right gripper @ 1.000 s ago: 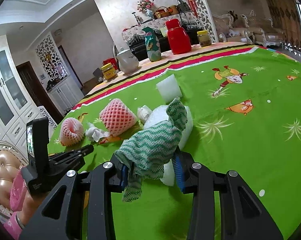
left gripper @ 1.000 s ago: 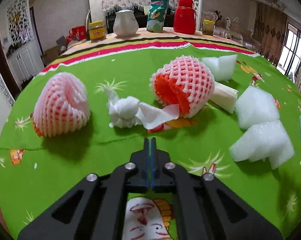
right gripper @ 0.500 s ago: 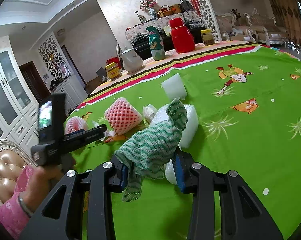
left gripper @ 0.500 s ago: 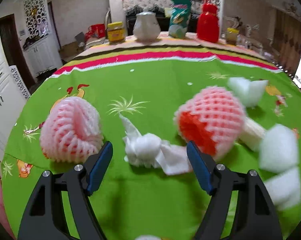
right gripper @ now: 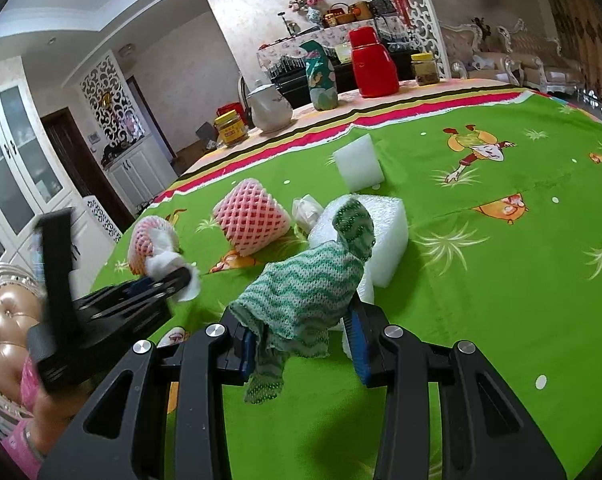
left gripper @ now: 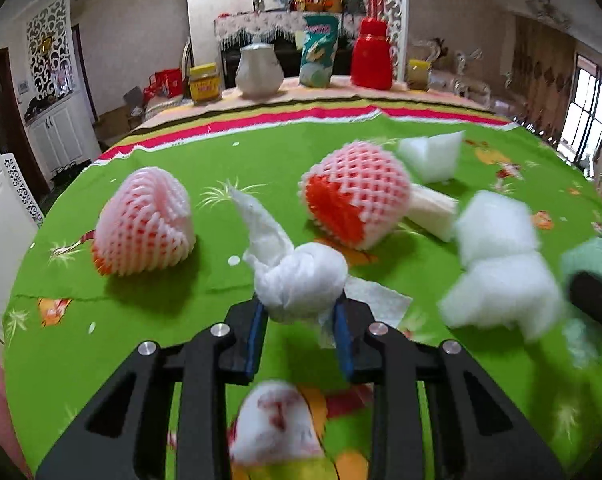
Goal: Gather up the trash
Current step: 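Grasp the green striped cloth with the right tool while the left tool grasps a white tissue, then carry the striped cloth and tissue to the pink bin and release both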
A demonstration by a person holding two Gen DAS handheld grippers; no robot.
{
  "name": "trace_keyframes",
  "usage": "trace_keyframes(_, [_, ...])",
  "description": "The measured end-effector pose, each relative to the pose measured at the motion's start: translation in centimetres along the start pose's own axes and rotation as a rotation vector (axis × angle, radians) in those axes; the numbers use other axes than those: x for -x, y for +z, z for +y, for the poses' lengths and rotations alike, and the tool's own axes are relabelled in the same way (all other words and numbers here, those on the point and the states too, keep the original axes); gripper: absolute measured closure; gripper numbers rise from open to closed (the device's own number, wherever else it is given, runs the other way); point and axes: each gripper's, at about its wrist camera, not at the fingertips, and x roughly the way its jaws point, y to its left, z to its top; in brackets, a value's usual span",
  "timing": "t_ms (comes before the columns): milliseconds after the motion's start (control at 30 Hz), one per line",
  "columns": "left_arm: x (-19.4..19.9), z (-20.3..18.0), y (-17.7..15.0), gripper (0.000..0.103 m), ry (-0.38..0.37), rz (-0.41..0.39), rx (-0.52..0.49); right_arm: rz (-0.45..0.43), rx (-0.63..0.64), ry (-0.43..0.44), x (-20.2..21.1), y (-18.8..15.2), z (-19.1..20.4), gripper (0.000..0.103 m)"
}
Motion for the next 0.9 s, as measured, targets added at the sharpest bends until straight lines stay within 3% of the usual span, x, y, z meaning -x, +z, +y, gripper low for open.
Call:
trace_keyframes(333, [7.2,1.5,-4.0,0.074,-0.021,-0.086,0.038,0.025,0.141,0.015,-0.5,-0.9,3.0,0.066])
trace_keyframes(467, [9.5,2.4,-6.1,0.074,-0.049,-0.097,0.044,0.051,0.231,0.085,-0.6,-1.9,5.5,0.066])
trace_keyframes(567, [11.8,3.3,-7.5,0.074,-0.056,-0.124,0.033,0.027,0.313,0.081,0.7,-2.7,7.9,0.066])
trace_keyframes(900, [18.5,6.3,-10.7,0.073,-0.076,-0.232,0.040,-0.031,0.391,0.111,5.2,-6.8,13.3,0.066])
